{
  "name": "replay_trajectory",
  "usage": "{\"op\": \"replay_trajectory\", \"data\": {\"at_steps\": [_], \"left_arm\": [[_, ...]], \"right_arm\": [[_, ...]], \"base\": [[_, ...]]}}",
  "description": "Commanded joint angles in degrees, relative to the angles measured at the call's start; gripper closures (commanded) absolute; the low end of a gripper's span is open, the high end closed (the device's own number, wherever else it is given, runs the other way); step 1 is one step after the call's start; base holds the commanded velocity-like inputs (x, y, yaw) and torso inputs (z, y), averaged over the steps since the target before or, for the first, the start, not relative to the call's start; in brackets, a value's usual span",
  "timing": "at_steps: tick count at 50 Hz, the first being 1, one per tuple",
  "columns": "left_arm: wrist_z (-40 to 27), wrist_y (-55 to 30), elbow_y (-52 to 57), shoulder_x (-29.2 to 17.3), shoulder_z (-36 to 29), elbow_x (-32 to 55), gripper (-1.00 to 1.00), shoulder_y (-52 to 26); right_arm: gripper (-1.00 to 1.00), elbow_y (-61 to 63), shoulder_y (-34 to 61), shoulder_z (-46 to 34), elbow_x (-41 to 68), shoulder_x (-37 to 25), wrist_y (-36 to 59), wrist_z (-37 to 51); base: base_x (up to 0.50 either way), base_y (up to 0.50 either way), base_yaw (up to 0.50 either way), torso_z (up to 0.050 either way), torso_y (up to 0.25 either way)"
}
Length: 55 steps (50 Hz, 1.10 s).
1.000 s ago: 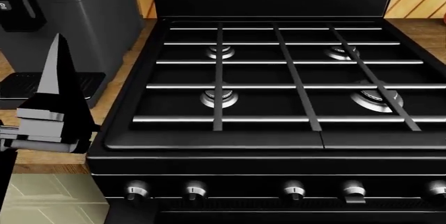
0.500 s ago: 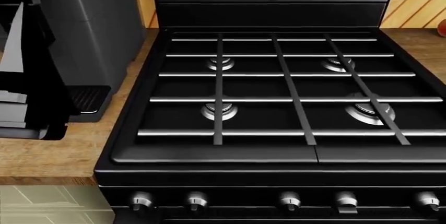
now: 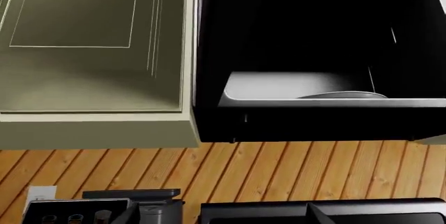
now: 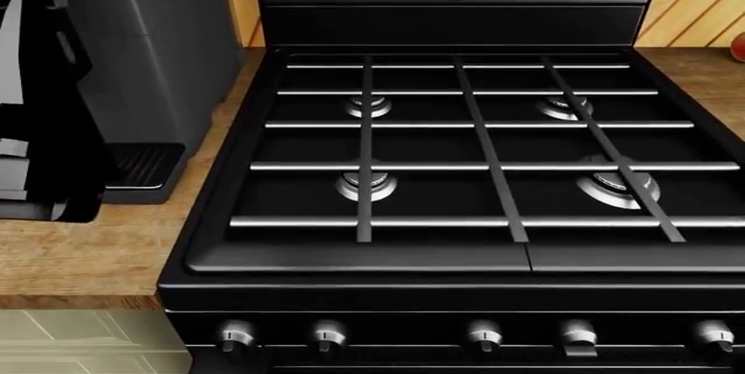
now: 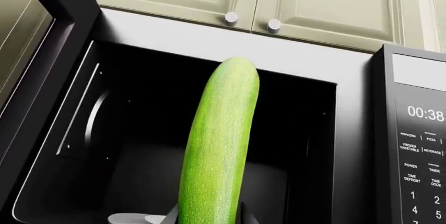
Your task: Pick the zucchini from the counter and place it in the microwave.
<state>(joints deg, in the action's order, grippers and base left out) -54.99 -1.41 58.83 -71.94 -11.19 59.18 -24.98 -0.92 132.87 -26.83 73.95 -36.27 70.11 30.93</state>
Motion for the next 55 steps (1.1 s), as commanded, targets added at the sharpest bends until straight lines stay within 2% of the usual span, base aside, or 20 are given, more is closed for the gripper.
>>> {"op": "replay_trajectory", "data": {"at_steps": [1,6,12,16,25,36,43,49,55], "left_arm": [[-0.3,-1.8,0.2,0.2,-1.5,1.8,-1.00,-4.1],[-0.3,-1.4,0.1,0.2,-2.0,2.2,-1.00,-4.3],[-0.1,-1.2,0.0,0.0,-2.3,2.4,-1.00,-5.0],[-0.1,-1.8,0.0,-0.1,-2.6,3.5,-1.00,-6.9],[-0.1,-1.0,0.0,-0.5,-2.8,3.0,-1.00,-6.5],[-0.3,0.5,-0.3,-0.9,-2.9,1.6,-1.00,-4.5],[-0.3,1.0,-0.4,-1.0,-3.1,1.2,-1.00,-4.1],[-0.2,0.6,-0.5,-0.7,-3.5,1.3,-1.00,-4.8],[-0.1,0.5,-0.4,-0.5,-3.9,1.2,-1.00,-5.1]], "right_arm": [[1.00,-0.6,0.8,0.4,-1.9,0.6,0.7,-1.0],[1.00,-0.8,1.1,0.6,-2.9,1.2,1.1,-1.5],[1.00,-1.7,1.8,1.1,-5.0,2.5,1.9,-2.9],[1.00,-1.7,2.1,4.6,-10.6,5.5,5.6,-6.2],[1.00,0.3,2.1,13.0,-33.9,13.0,14.9,-21.7],[1.00,2.5,2.1,15.1,-64.5,19.7,19.2,-45.2],[1.00,0.6,2.1,15.1,-85.7,24.2,18.1,-61.5],[1.00,-4.2,2.1,17.9,-107.1,29.3,13.5,-77.0],[1.00,-8.3,2.1,23.0,-119.4,33.2,8.6,-84.0]], "base": [[0.00,0.00,0.00,0.050,0.000],[0.00,0.00,0.00,0.048,0.000],[0.00,0.00,0.00,0.000,0.000],[0.00,0.00,0.00,0.000,0.000],[0.31,0.00,0.00,0.000,0.000],[0.34,0.00,0.00,0.000,0.000],[0.19,0.00,0.00,0.000,0.000],[0.00,0.00,0.00,0.000,0.000],[0.00,0.00,0.00,0.000,0.000]]}}
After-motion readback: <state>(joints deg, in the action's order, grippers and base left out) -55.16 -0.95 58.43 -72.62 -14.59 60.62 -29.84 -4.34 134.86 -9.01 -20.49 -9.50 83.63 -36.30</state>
